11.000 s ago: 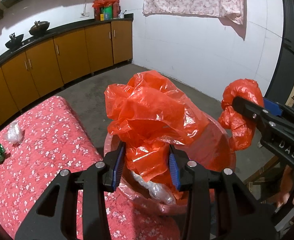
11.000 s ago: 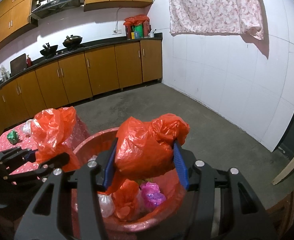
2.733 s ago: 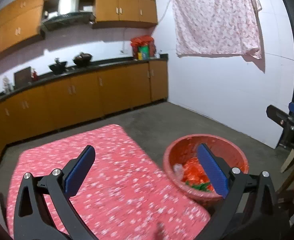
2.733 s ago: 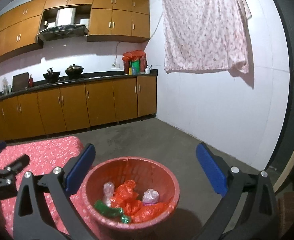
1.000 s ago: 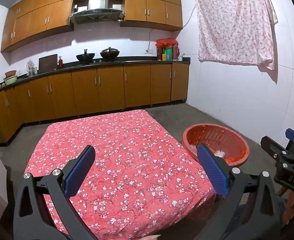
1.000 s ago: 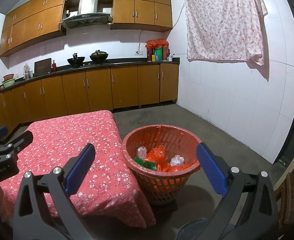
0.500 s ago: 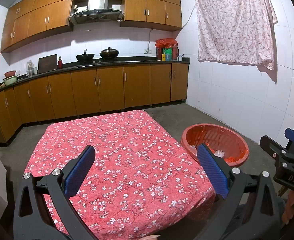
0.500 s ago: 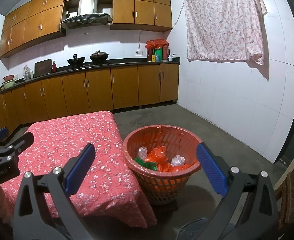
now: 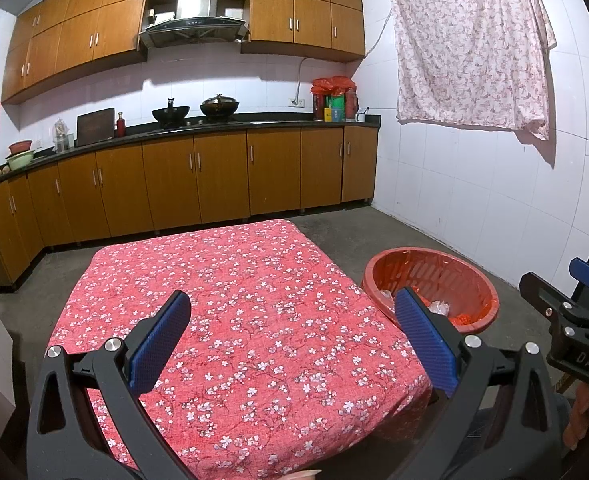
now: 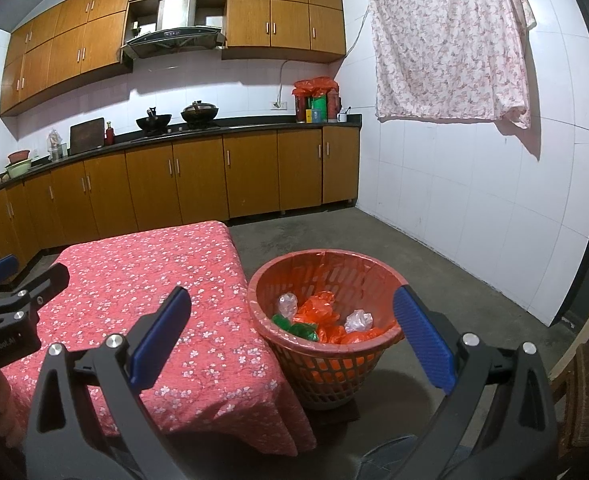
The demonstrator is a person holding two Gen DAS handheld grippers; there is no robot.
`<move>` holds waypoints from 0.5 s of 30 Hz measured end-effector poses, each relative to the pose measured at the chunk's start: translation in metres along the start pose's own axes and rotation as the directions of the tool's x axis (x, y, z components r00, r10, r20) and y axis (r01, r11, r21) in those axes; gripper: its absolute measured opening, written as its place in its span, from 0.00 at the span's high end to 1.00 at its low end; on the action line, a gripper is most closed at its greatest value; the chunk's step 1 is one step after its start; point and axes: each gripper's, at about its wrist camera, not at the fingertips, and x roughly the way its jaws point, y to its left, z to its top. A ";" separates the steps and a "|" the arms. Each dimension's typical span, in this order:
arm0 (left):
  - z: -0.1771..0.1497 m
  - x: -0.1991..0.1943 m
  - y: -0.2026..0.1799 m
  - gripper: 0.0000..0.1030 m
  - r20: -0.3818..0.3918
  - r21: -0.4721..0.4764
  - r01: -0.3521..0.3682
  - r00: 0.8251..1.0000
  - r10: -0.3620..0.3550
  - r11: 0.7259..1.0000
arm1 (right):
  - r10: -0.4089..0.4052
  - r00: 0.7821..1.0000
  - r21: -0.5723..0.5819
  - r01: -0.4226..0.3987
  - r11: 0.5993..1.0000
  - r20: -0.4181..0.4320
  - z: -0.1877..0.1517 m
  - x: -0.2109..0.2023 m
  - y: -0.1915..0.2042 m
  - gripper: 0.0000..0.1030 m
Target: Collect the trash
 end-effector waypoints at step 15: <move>0.000 0.000 0.000 0.02 0.000 0.000 -0.001 1.000 0.001 1.000 | 0.001 1.000 0.001 -0.001 1.000 -0.001 0.001 0.000 0.002 0.04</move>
